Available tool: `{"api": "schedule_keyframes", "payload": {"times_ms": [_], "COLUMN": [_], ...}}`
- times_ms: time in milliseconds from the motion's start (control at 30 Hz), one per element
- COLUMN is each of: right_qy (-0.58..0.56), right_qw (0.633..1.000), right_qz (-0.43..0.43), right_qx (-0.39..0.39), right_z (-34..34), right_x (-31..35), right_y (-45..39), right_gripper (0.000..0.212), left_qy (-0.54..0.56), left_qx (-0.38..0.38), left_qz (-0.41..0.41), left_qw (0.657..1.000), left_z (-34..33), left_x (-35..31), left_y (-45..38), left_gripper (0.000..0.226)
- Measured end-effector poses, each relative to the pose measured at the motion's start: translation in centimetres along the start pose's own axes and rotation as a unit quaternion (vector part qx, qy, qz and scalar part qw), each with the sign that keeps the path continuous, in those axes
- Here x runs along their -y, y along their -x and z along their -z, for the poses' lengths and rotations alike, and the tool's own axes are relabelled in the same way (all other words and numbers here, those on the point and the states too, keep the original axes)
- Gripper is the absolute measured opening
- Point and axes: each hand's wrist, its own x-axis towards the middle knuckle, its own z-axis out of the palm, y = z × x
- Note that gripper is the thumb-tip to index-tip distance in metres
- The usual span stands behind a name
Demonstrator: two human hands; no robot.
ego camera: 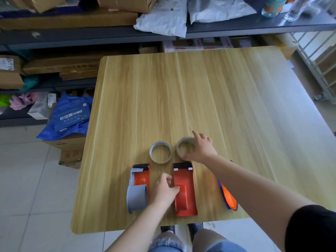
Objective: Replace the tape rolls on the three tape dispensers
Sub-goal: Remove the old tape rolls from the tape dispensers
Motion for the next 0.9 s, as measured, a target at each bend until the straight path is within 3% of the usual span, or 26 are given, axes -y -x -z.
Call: {"api": "schedule_keyframes", "payload": {"times_ms": [133, 233, 433, 533, 767, 900], "right_qy": [-0.048, -0.069, -0.133, -0.177, -0.183, -0.169], "right_qw": [0.996, 0.994, 0.991, 0.983, 0.971, 0.971], "right_qz": [0.05, 0.06, 0.02, 0.014, 0.056, 0.07], "right_qx": [-0.061, -0.06, -0.009, 0.048, 0.14, 0.157], "right_z": [1.7, 2.8, 3.0, 2.5, 2.0, 1.5], "right_x": [-3.3, -6.8, -13.4, -15.7, -18.2, -18.8], "right_y": [2.9, 5.5, 9.0, 10.1, 11.5, 11.5], "right_gripper": [0.081, 0.074, 0.066, 0.072, 0.086, 0.089], "left_qy": [-0.037, 0.008, 0.148, 0.19, 0.33, 0.333], "left_qx": [-0.021, -0.012, 0.093, 0.112, 0.116, 0.088], "left_qz": [-0.093, -0.148, 0.004, 0.071, 0.088, 0.083], "left_qw": [0.995, 0.989, 0.985, 0.973, 0.933, 0.935], "left_z": [-1.0, -3.4, -9.3, -12.0, -15.0, -15.3], "left_x": [-1.8, -3.5, -5.9, -5.6, -6.1, -6.4], "left_y": [0.4, 1.2, 3.0, 3.4, 4.1, 4.4], "left_gripper": [0.032, 0.026, 0.023, 0.005, 0.012, 0.024]}}
